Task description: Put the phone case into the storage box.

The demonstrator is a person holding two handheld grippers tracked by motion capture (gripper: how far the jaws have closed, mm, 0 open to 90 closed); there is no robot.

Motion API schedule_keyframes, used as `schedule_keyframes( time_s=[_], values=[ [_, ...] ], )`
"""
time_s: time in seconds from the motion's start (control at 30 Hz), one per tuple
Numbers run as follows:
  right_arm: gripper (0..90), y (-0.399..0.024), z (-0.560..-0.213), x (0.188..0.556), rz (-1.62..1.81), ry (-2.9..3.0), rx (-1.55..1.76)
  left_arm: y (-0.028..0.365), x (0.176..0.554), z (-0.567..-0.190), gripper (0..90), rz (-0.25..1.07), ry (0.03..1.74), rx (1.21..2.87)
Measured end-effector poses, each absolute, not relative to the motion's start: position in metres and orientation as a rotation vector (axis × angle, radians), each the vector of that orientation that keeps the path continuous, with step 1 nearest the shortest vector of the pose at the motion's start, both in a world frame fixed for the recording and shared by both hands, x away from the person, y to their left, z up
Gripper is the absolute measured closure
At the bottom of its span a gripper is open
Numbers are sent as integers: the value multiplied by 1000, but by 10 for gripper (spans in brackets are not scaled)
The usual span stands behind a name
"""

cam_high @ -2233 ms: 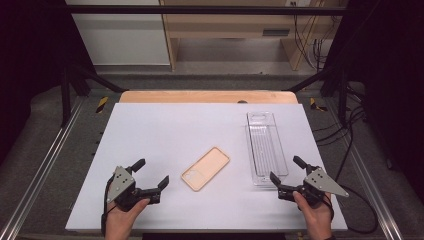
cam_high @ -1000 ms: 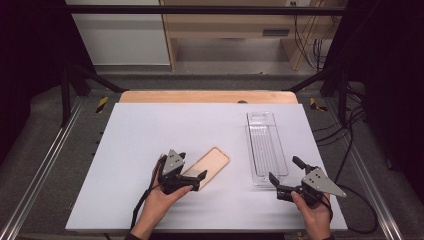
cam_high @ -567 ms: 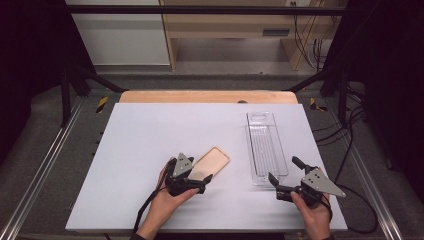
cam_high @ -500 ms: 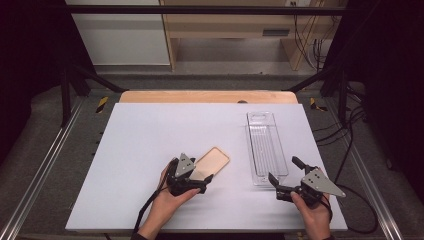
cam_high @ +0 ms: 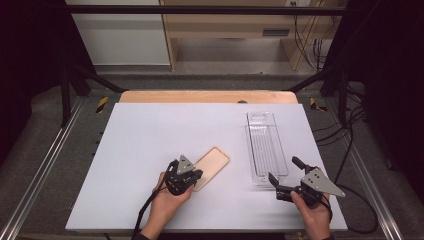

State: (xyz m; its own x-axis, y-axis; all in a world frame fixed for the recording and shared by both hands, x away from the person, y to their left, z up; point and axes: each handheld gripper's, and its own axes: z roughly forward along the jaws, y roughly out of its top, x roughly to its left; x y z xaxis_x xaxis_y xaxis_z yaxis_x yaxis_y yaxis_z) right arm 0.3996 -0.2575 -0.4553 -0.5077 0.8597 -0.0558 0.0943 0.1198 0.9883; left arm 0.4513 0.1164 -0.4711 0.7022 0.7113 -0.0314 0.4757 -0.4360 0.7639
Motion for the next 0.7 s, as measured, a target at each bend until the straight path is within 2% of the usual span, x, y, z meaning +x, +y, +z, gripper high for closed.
schedule_keyframes(
  time_s=[0.33,0.5,0.7],
  values=[
    [42,-257,-456,400,1439,1736,933,124,447,-476,900,274,931,2212],
    [42,-256,-456,400,1428,1741,932,141,441,-471,900,216,938,2243],
    [42,-257,-456,400,1427,1736,934,162,426,-468,900,222,927,2298]
  ],
)
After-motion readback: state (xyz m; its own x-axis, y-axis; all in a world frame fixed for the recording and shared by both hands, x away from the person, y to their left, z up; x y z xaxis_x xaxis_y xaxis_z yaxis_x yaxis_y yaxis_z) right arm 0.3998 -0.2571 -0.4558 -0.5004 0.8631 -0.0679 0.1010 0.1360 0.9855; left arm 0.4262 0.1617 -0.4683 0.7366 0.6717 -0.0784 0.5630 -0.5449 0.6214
